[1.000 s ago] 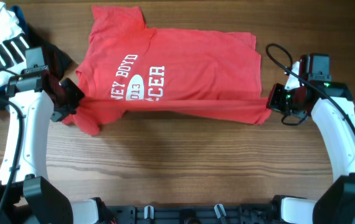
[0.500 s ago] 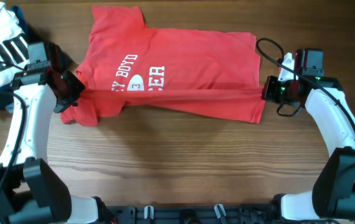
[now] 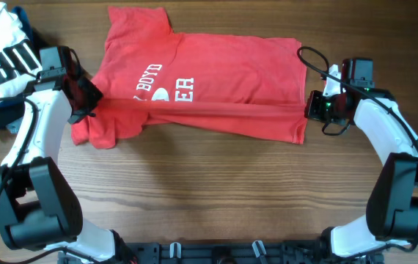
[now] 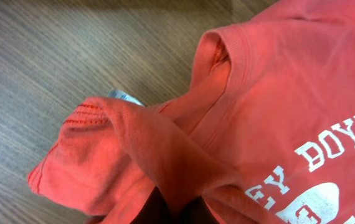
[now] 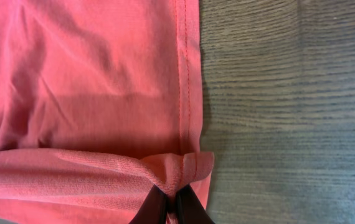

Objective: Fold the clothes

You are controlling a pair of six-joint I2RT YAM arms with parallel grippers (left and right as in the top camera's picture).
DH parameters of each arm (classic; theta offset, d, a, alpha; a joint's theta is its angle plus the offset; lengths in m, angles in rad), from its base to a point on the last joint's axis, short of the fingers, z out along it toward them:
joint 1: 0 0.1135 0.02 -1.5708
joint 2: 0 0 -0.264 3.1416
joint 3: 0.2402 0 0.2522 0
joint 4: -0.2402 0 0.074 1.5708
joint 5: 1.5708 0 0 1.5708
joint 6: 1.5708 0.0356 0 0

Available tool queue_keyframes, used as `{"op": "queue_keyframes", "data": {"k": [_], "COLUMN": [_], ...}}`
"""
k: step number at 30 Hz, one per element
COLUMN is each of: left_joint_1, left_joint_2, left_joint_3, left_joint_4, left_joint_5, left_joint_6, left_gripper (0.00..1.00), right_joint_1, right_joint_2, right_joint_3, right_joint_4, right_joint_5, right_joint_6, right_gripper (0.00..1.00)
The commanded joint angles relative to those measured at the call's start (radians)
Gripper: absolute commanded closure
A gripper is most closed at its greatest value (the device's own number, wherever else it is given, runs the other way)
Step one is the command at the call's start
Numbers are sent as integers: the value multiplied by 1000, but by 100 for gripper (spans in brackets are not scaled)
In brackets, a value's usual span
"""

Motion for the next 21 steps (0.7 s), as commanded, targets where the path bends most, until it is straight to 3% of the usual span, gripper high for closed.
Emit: {"op": "queue_keyframes", "data": {"k": [1, 5, 8, 14, 21], "left_joint_1": [12, 12, 12, 12, 12], "left_joint_2": [11, 6, -24, -200, -403], "left_joint_3": [-3, -2, 3, 40, 49], "left_joint_4": [24, -2, -49, -80, -216], "left_joint_5": [-21, 18, 99, 244, 259], "left_joint_6": [-10, -8, 61, 147, 151], "left_gripper": [96, 96, 96, 96, 96], "right_joint_1": [-10, -10, -10, -62, -151], "right_joint_2": [22, 12, -27, -192, -290], "right_joint_3": [3, 7, 33, 255, 421], "right_joint_4": [25, 3, -53, -272, -472], "right_joint_5": [10, 10, 21, 282, 293], "right_joint_6": [-18, -10, -5, 98, 71], "right_gripper": [96, 96, 96, 96, 96]}}
